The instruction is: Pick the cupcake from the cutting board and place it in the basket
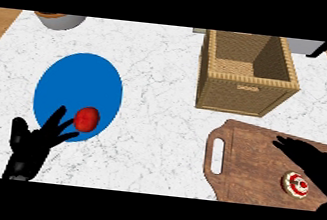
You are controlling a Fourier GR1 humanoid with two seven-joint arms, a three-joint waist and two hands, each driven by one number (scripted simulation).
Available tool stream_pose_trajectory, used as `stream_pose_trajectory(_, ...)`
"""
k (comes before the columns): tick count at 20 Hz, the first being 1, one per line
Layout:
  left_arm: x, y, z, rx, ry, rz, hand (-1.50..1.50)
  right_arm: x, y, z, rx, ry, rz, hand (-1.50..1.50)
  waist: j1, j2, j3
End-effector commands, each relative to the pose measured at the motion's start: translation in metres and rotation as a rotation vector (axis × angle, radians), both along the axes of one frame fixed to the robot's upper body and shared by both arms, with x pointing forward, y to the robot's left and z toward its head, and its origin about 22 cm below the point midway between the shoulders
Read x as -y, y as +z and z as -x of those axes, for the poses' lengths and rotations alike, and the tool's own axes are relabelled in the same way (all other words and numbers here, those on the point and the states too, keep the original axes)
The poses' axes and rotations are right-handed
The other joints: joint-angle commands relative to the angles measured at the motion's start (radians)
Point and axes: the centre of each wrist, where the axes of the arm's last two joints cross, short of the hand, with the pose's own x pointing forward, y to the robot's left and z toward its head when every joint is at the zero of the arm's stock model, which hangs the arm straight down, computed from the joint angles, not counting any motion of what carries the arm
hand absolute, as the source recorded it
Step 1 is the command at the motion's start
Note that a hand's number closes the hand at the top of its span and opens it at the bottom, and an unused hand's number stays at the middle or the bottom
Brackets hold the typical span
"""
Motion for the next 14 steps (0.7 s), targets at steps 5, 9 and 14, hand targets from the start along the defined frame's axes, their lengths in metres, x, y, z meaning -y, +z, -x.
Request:
stream_pose_trajectory(5, 0.004, -0.017, 0.016, -0.116, 0.029, -0.011, 0.00, -0.007, -0.015, 0.005, 0.068, 0.108, 0.055, 1.50, 0.002, 0.010, -0.010)
stream_pose_trajectory(9, -0.004, -0.002, -0.001, -0.103, 0.021, 0.001, 0.00, 0.005, -0.032, 0.006, 0.120, 0.134, 0.072, 1.50, 0.001, 0.010, -0.010)
stream_pose_trajectory(14, 0.010, -0.010, 0.018, -0.106, 0.020, -0.026, 0.00, -0.003, -0.023, 0.007, 0.132, 0.136, 0.070, 1.50, -0.001, 0.009, -0.011)
